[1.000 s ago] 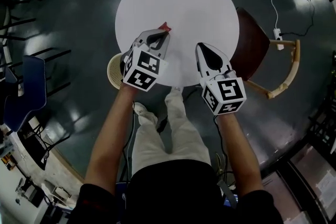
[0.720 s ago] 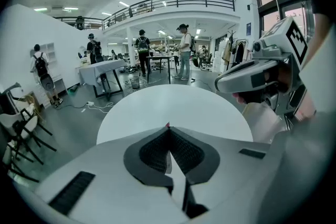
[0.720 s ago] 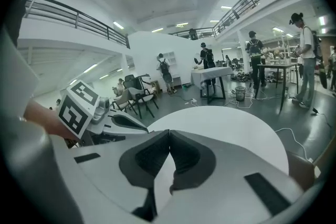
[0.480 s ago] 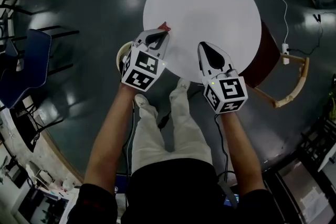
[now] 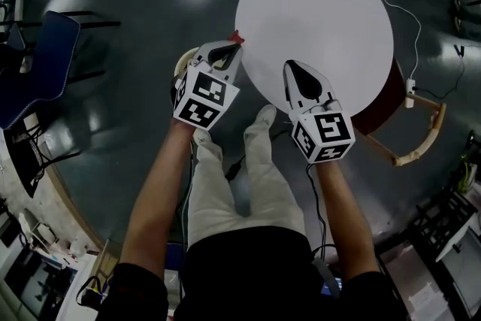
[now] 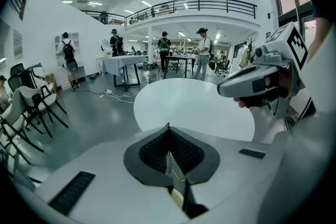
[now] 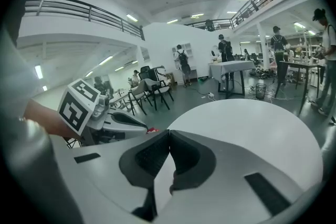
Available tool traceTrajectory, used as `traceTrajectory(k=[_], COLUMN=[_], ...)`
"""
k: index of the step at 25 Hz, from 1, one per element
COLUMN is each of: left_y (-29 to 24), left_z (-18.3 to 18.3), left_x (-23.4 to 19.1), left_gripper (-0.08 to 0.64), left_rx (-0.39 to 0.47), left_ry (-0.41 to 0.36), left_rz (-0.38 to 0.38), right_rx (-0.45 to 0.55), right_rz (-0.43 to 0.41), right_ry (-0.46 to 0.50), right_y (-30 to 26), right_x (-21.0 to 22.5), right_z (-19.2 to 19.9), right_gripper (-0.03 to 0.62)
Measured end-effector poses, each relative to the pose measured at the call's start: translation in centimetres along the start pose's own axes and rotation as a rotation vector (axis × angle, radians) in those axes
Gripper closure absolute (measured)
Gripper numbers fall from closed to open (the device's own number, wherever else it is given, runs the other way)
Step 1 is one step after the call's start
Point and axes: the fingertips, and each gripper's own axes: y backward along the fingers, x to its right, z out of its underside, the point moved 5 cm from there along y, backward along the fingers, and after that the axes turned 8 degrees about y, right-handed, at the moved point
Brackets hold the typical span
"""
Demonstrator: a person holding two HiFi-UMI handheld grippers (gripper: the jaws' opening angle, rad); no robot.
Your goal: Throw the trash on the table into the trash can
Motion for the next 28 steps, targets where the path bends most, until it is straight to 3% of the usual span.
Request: traceTrajectory(k=[14, 28], left_y=[4.6, 5.3], left_z=[6.6, 14.3], left_x=[-6.1, -10.7], left_gripper=[0.546, 0.546], left_rx=[-0.018, -0.046], left_ry=[0.076, 0.145], left_rz=[-0.062, -0.081], right_rx=[-0.039, -0.089], right_rz=[-0.090, -0.141], right_ry=[0.022, -0.004], right_y=[-5.9, -11.5], right_x=[-7.8, -14.1], right_z=[0.6, 4.8], right_gripper=[0.574, 0.574])
